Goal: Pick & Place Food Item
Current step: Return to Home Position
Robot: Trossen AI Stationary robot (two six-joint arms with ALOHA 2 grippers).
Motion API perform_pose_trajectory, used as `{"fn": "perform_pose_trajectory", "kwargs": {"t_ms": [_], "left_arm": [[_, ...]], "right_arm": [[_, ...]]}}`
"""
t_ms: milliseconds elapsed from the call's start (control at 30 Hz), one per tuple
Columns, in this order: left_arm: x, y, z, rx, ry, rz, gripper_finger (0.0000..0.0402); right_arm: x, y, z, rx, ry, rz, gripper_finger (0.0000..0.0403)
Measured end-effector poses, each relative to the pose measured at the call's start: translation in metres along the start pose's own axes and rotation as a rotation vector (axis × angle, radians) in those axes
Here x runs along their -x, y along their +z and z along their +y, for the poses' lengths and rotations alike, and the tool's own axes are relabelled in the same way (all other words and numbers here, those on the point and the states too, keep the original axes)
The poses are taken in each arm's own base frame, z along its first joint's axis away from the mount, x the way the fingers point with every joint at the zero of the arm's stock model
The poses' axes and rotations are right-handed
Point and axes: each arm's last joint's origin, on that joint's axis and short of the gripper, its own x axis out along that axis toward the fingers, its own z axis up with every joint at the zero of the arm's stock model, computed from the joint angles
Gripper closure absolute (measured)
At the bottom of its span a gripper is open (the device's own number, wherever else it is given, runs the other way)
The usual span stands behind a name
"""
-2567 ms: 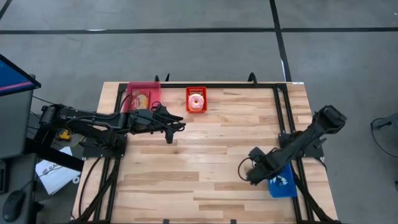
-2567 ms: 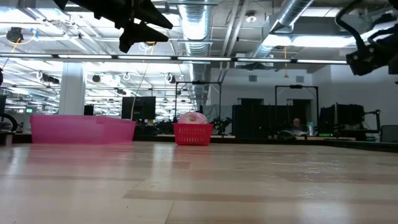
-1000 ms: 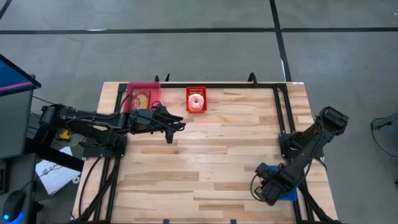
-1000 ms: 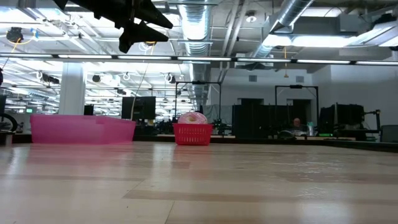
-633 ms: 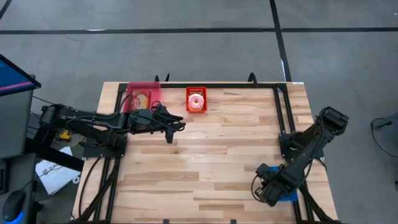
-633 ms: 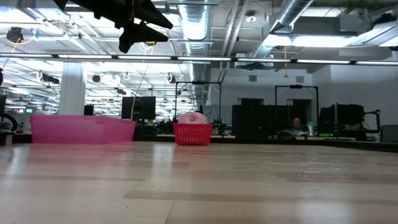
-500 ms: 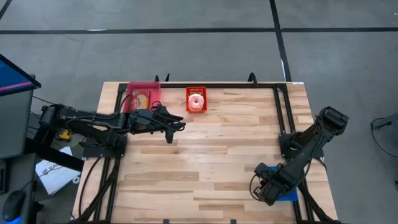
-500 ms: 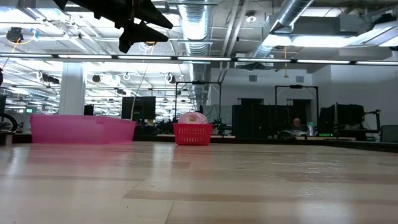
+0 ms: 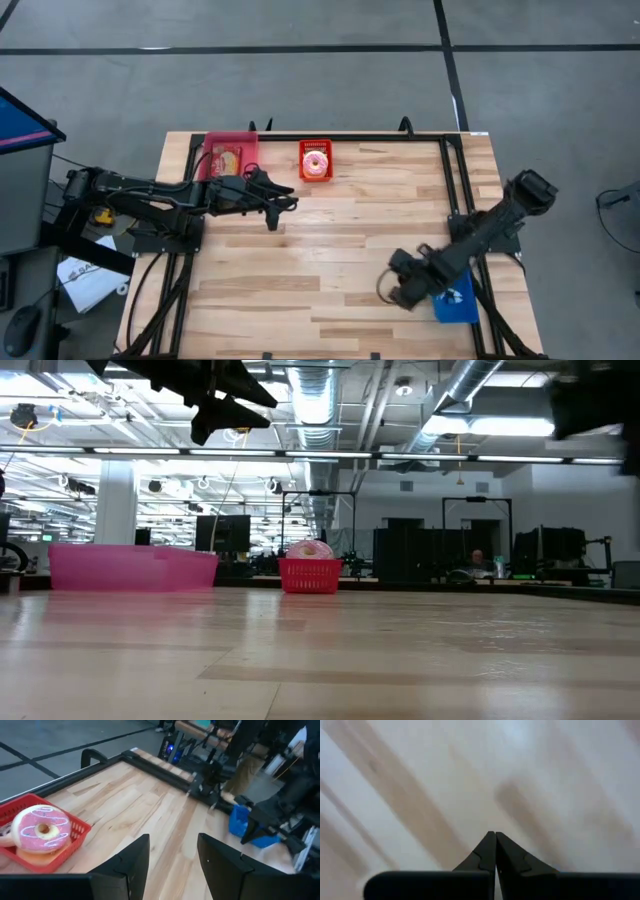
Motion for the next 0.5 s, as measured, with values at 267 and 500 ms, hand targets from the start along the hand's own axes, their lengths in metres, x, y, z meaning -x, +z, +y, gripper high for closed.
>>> {"fn": "perform_pose_trajectory", "kwargs": {"t_ms": [267,500], "left_arm": [[0.024,0.015,0.018,-0.054,0.072,-0.028,0.025],[0.073,-0.009,0.042,0.018,-0.007,-0.077,0.0305]], "right_arm": [[-0.011,0.09,-0.022,0.004,0.273,-0.295,0.0403],[0.013,0.127,-0.06,-0.045,0.465,-0.588,0.0403]]}}
